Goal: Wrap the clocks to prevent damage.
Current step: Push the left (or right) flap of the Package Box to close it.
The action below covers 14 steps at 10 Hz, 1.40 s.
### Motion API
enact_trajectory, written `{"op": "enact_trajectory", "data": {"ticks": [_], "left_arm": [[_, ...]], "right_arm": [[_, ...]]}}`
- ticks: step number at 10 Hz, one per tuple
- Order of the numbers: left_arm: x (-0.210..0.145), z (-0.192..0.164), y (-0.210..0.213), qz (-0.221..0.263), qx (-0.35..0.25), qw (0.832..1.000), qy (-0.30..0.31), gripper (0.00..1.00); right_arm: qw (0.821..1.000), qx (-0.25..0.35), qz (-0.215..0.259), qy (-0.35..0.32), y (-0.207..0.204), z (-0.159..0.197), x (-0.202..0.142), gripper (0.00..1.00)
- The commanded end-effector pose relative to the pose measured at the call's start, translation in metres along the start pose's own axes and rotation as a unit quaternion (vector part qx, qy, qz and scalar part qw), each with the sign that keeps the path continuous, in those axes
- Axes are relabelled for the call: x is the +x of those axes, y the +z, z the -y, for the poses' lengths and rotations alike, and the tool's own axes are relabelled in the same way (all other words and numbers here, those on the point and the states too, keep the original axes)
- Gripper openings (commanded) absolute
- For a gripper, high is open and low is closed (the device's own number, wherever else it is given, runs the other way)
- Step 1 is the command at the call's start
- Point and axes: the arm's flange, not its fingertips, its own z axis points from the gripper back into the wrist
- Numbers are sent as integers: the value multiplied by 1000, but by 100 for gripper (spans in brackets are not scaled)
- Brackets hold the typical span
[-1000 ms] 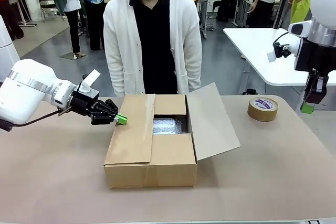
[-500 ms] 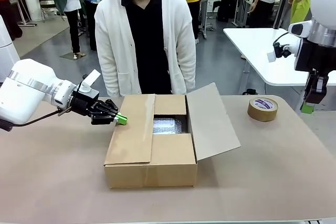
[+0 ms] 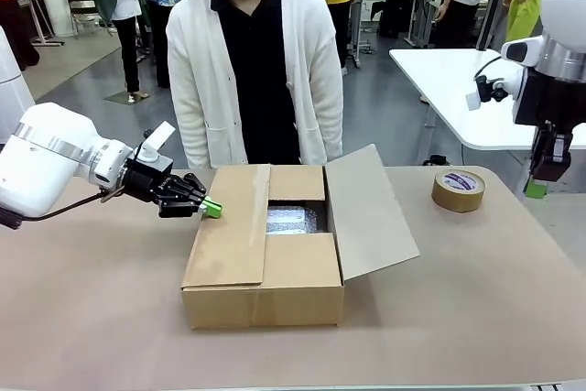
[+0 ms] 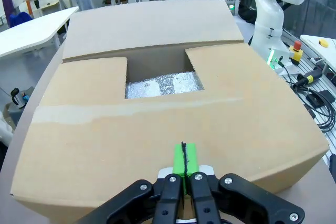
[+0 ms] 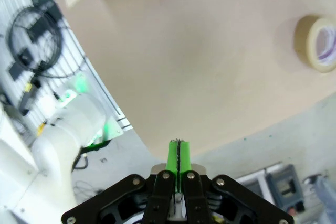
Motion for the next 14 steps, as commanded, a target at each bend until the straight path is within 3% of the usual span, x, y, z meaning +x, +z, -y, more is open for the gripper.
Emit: {"op": "enact_trajectory", "data": {"ticks": [1,2,3,4,5,6,10,12,14], "left_arm": [[-5,0,-2,1,4,1000,3,0],[-5,0,-2,1,4,1000,3,0],[-5,0,-2,1,4,1000,3,0],[-5,0,-2,1,4,1000,3,0],[-5,0,-2,1,4,1000,3,0],[-5,0,-2,1,4,1000,3,0],[-5,0,-2,1,4,1000,3,0],[-5,0,-2,1,4,1000,3,0],[-5,0,-2,1,4,1000,3,0]], "right_arm": [[992,-8,-7,125,-20,16,12,1],[978,-4,2,206,-30,32,23,1],[956,-31,-18,292,-40,44,32,1],[952,-4,0,307,-46,52,38,1],[963,-1,13,268,-46,59,45,1],[964,-10,-9,266,-42,33,40,1],[960,-14,-13,280,-44,41,43,1],[911,62,147,381,-66,85,24,1],[863,47,311,395,-82,110,2,1]]}}
